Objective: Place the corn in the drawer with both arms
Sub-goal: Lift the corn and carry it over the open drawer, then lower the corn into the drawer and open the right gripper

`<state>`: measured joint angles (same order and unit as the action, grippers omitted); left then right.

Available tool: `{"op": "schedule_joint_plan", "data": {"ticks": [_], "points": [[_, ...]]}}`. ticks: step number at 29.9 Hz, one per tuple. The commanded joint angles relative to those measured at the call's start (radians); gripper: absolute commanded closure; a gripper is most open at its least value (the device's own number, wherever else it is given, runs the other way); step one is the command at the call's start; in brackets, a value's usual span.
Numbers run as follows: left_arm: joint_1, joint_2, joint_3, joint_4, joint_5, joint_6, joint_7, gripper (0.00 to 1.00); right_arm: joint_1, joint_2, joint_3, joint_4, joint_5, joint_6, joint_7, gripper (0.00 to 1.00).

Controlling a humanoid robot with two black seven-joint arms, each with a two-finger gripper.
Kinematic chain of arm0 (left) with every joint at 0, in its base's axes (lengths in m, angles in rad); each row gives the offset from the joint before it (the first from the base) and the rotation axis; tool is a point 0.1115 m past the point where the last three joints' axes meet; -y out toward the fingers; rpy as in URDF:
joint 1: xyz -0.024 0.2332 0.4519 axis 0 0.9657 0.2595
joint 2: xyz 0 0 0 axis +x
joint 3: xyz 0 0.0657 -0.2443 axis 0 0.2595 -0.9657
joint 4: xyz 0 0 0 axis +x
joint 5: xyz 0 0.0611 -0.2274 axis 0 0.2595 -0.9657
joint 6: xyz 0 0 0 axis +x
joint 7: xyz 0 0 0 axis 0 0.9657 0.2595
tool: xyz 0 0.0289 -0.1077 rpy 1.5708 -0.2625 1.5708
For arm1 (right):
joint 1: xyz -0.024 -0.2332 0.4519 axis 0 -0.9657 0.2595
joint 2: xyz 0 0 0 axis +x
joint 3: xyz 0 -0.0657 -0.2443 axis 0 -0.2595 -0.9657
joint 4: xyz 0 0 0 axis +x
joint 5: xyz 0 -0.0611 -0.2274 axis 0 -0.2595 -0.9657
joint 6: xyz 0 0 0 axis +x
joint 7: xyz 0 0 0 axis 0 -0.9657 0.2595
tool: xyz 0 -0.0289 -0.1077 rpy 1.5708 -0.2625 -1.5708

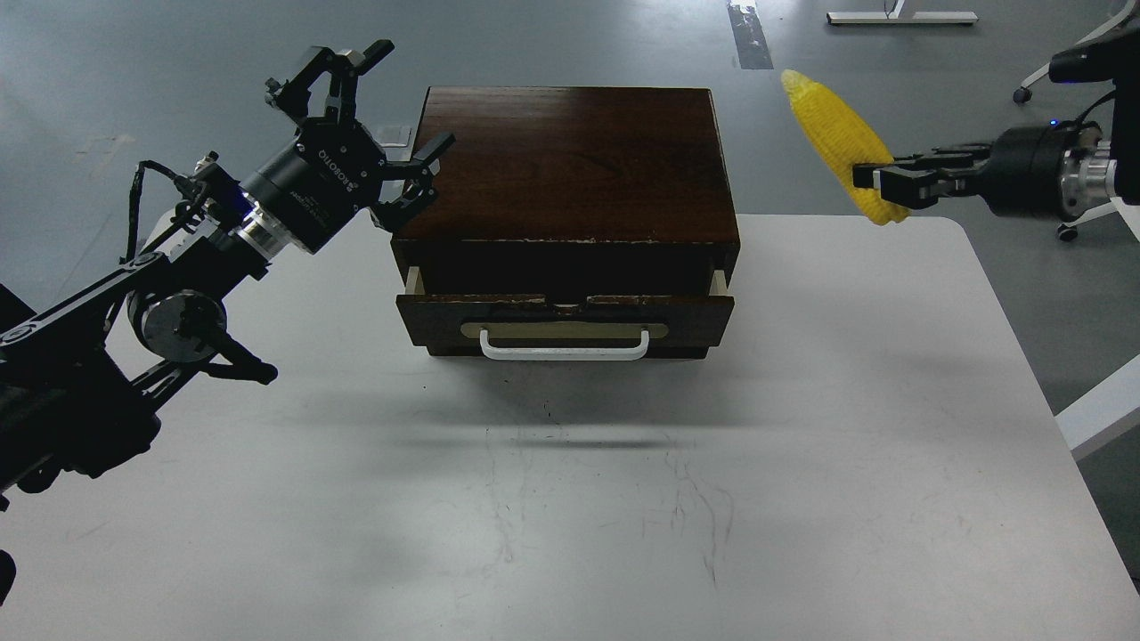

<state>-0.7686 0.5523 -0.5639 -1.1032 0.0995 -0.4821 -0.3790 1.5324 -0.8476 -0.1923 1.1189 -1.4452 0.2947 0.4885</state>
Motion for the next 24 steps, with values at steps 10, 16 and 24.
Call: {"op": "schedule_joint_plan", "data": {"ticks": [10, 16, 24], "points": [[-0.001, 0.003, -0.013, -0.001, 0.0, 0.003, 0.0, 0.02, 0.282, 0.392, -0.242, 0.035, -0.062, -0.012, 0.0, 0.85], [-0.001, 0.008, -0.013, -0.001, 0.0, 0.003, 0.002, 0.02, 0.284, 0.489, -0.268, 0.033, -0.115, -0.058, 0.0, 0.85], [-0.001, 0.009, -0.014, -0.001, 0.0, 0.003, 0.002, 0.02, 0.285, 0.525, -0.351, 0.035, -0.205, -0.181, 0.0, 0.85]]}}
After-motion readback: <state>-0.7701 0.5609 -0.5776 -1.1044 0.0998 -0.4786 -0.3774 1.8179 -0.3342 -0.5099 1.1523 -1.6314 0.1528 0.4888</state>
